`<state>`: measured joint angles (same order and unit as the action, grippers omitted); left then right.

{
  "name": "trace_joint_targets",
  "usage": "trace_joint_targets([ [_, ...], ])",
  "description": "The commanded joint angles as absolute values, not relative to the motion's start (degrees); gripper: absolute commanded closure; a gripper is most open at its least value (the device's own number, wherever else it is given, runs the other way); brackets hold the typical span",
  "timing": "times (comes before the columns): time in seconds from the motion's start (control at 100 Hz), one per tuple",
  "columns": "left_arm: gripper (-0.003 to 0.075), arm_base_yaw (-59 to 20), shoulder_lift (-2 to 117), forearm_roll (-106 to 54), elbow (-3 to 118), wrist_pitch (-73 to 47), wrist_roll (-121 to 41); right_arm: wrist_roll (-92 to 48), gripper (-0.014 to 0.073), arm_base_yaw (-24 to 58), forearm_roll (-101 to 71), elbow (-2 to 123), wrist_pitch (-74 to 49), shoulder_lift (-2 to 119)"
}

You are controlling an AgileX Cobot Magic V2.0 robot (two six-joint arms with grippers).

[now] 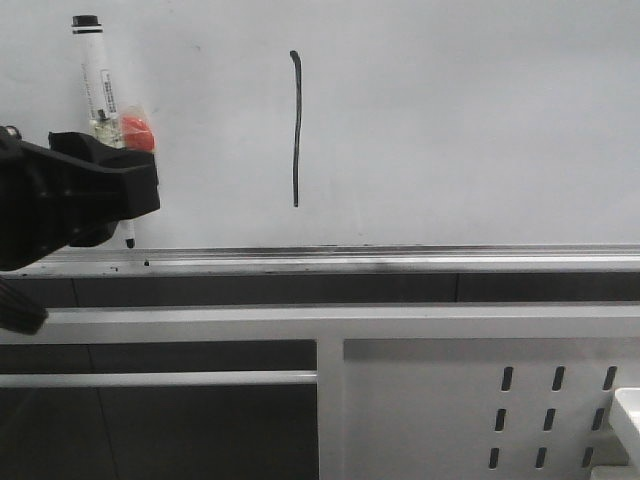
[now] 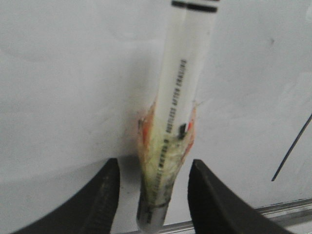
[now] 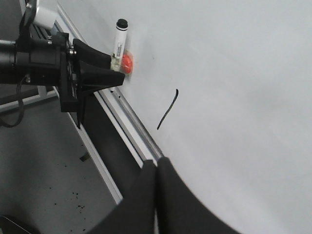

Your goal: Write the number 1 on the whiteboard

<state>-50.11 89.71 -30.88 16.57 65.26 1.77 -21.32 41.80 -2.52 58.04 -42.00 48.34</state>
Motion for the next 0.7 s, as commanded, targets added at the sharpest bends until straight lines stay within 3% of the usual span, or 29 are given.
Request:
trace_joint_targets([
  [0.0,0.0377,-50.0,88.5,-30.9,16.5,77.5,2.0,-21.3,0.0663,41.3,-2.2,59.4,-37.6,47.8],
  [0.29,0.0366,-50.1,86.2,-23.9,12.1,78.0,2.2,-21.4,0.0662,41.3,-0.5,59.2,-37.5,45.8],
  [0.46,0.0384,-50.1,81.2,-22.0,9.1,78.0,2.2,-21.4,0.0645,41.3,-0.5,51.7,-32.2,36.9],
  [0.54,0.0460,-50.1,78.3,-18.4,6.9,78.0,2.2,-21.1,0.0643,41.3,-0.4,45.5,-28.9,30.7],
  [0.69,0.0738,-50.1,74.2,-12.5,2.7,78.0,1.7,-17.6,0.0643,41.3,-0.4,34.7,-27.4,19.0],
])
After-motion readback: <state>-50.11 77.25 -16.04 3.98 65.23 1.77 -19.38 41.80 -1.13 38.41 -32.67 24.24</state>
